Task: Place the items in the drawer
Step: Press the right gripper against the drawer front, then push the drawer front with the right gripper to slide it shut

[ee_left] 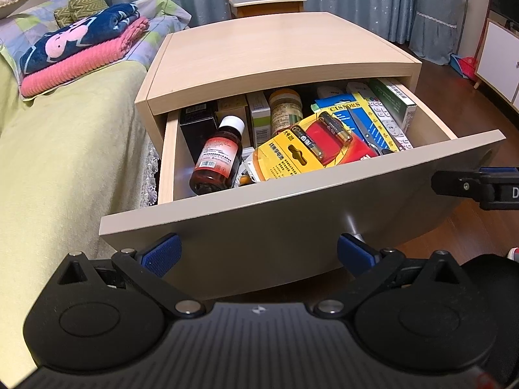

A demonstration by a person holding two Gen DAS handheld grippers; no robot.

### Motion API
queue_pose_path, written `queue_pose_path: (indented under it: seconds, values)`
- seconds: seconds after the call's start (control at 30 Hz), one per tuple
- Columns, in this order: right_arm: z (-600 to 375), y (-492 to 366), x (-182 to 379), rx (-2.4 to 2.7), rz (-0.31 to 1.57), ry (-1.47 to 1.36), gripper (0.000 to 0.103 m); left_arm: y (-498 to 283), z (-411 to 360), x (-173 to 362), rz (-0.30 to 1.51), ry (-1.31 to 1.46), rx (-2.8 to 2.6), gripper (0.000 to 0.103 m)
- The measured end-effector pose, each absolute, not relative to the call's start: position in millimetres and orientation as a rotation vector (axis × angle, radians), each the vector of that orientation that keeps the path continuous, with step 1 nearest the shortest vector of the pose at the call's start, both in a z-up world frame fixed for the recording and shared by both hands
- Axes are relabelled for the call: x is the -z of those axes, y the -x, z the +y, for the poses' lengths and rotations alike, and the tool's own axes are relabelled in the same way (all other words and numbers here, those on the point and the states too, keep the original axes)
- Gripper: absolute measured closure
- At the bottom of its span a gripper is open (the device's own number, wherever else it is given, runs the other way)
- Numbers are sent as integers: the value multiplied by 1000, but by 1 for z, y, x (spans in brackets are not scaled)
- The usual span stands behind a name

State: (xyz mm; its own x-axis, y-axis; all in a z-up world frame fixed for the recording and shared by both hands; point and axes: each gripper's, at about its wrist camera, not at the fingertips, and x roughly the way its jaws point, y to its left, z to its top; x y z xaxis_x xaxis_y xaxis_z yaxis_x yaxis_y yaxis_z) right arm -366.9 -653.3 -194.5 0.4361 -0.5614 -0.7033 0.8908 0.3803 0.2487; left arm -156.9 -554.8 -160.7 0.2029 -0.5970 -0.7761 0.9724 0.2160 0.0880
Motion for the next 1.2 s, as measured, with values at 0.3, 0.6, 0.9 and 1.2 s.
queue_pose_path:
  seconds: [0.3, 0.6, 0.9, 1.2]
  values:
    - [-651, 366, 195, 991, 573, -667, 1, 156, -556, 161, 691, -668, 1216, 1]
    - [-648, 366, 195, 990, 577, -662, 1, 156, -559, 162, 693, -671, 1217, 1]
    - [-663, 361, 194, 994, 577, -657, 1, 155, -563, 164, 688, -673, 1216, 1]
    - [-667, 358, 194, 1001, 579, -649, 1, 155, -565, 166, 686, -673, 1216, 1]
